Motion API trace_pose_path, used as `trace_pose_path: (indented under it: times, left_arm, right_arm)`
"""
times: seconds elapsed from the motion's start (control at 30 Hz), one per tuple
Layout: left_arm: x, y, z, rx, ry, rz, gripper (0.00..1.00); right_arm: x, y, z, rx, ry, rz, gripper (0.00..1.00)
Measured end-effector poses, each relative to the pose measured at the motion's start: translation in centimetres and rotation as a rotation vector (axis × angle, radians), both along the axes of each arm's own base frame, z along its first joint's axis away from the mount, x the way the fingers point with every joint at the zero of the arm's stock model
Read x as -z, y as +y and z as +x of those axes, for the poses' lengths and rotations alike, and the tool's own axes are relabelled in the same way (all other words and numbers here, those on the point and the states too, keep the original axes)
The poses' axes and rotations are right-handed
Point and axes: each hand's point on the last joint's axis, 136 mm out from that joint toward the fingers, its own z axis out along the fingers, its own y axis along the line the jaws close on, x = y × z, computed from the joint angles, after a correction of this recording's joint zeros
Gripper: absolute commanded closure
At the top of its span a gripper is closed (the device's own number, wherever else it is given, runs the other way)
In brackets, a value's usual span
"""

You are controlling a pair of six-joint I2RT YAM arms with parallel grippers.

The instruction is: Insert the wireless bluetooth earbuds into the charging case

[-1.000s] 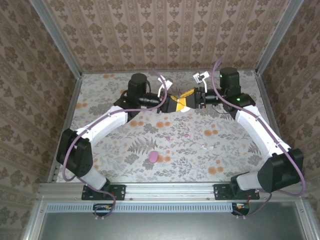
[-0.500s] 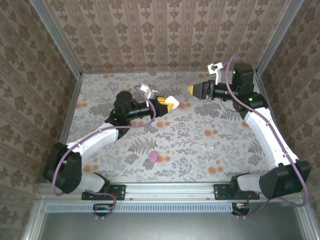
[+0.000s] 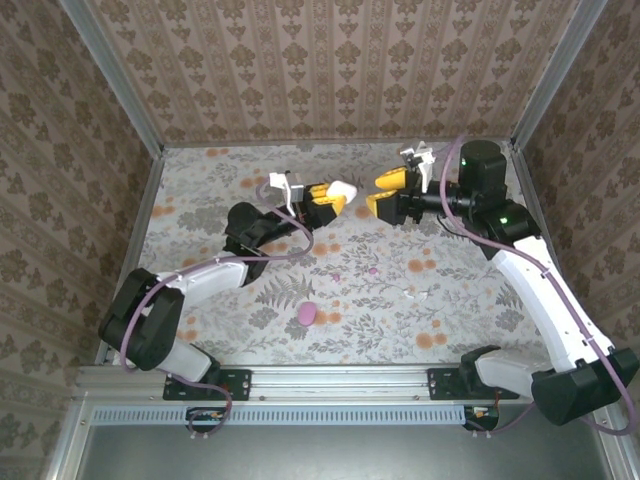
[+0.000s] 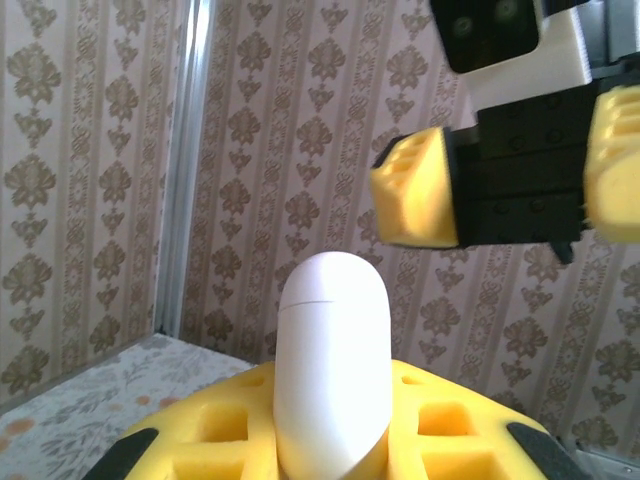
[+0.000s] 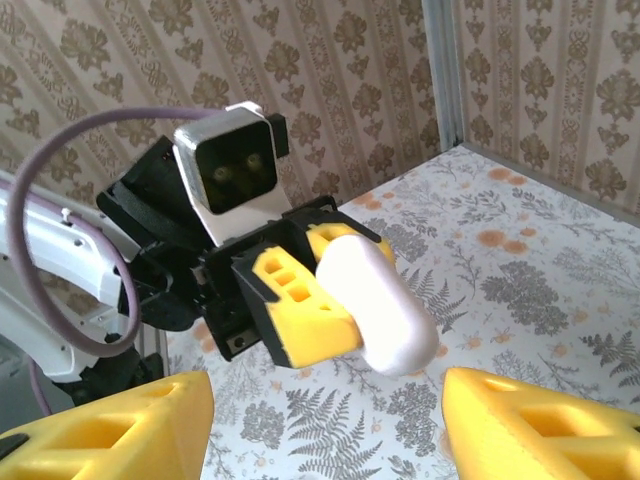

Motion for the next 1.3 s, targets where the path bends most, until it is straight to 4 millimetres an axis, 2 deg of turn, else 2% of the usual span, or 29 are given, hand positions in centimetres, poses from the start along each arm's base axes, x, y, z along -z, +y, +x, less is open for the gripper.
trace_pose_path:
  times: [0.23, 0.4, 0.8, 1.13, 1.3]
  left_arm:
    - [-1.5, -0.5, -0.9, 0.041, 0.000, -0.039, 0.87]
    - [-2.2, -0.8, -1.5, 0.064, 0.003, -0.056, 0.87]
    - [-2.4, -0.9, -1.9, 0.093, 0.003, -0.053, 0.89]
    - [-2.3, -0.8, -1.7, 0.090, 0.011, -0.052, 0.89]
    - [-2.5, -1.0, -2.2, 0.106, 0.003, -0.051, 0.89]
  right_arm:
    - [2.1, 1.1, 1.1, -0.052, 0.058, -0.006, 0.40]
    - [2.6, 2.0, 1.4, -0.084, 0.075, 0.002, 0.42]
    - [1.5, 2.8, 2.5, -0.105, 0.123, 0.060, 0.49]
    - [0.6, 2.1, 3.2, -0.086, 0.196, 0.122, 0.47]
    - [0.3, 1.6, 3.9, -0.064, 0.215, 0.146, 0.45]
